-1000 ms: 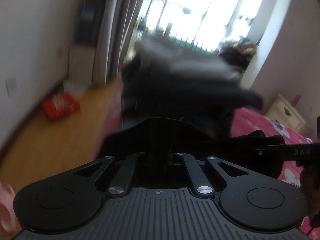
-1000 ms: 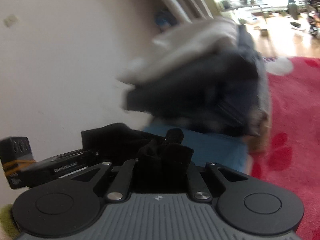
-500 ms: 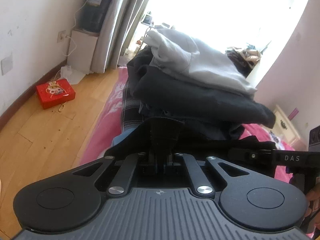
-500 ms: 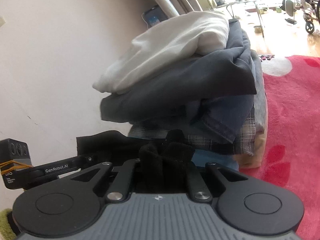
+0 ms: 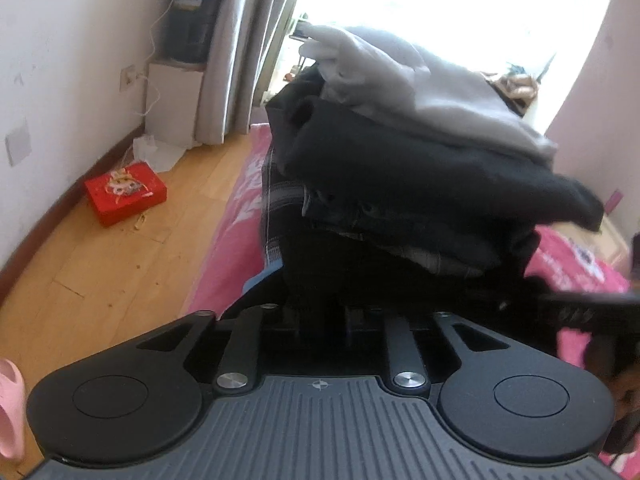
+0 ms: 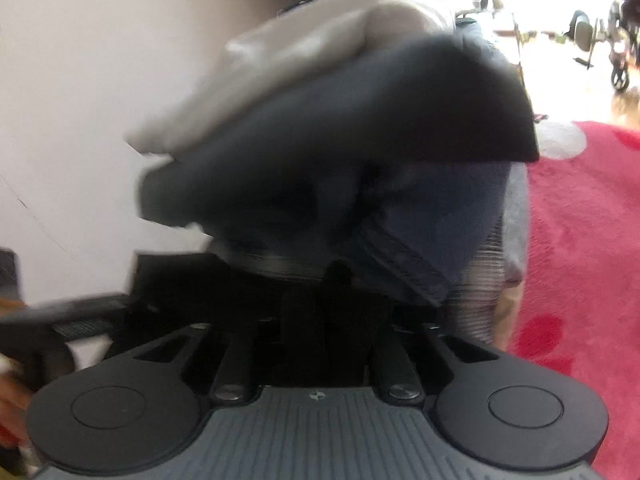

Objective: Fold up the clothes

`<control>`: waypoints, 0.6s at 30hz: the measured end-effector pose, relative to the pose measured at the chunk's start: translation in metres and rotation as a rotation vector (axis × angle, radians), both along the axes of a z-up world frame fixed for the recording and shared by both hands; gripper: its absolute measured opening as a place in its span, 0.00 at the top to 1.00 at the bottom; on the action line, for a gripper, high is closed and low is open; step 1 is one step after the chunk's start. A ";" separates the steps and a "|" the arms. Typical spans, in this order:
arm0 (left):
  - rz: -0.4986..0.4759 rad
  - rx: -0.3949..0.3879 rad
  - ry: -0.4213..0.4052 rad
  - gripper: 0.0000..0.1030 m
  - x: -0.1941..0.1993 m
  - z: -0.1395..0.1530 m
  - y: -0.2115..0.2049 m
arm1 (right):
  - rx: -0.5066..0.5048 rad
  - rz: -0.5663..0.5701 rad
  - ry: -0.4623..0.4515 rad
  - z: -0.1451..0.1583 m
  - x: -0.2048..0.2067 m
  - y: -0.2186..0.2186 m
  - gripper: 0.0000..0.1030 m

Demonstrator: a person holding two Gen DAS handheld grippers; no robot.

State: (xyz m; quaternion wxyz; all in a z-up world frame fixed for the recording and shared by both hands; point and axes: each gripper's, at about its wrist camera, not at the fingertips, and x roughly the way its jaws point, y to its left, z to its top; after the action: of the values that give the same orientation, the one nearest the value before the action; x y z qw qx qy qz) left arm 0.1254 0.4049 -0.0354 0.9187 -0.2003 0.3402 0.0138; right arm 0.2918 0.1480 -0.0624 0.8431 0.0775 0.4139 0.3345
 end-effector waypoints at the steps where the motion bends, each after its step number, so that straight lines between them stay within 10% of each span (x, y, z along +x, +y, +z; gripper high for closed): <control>1: 0.015 -0.024 -0.002 0.69 -0.001 0.001 0.004 | 0.017 -0.002 0.010 -0.002 0.002 -0.003 0.68; 8: 0.112 -0.190 -0.010 0.58 -0.013 0.006 0.029 | 0.197 -0.099 0.139 -0.002 0.013 -0.053 0.58; 18: 0.150 0.028 -0.111 0.53 -0.058 0.052 0.020 | 0.173 -0.130 -0.030 0.042 -0.022 -0.092 0.58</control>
State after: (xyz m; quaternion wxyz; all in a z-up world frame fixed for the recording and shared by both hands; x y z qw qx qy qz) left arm 0.0679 0.4247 0.0163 0.9351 -0.2130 0.2728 0.0762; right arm 0.2700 0.0559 -0.0204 0.8593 0.1717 0.3648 0.3148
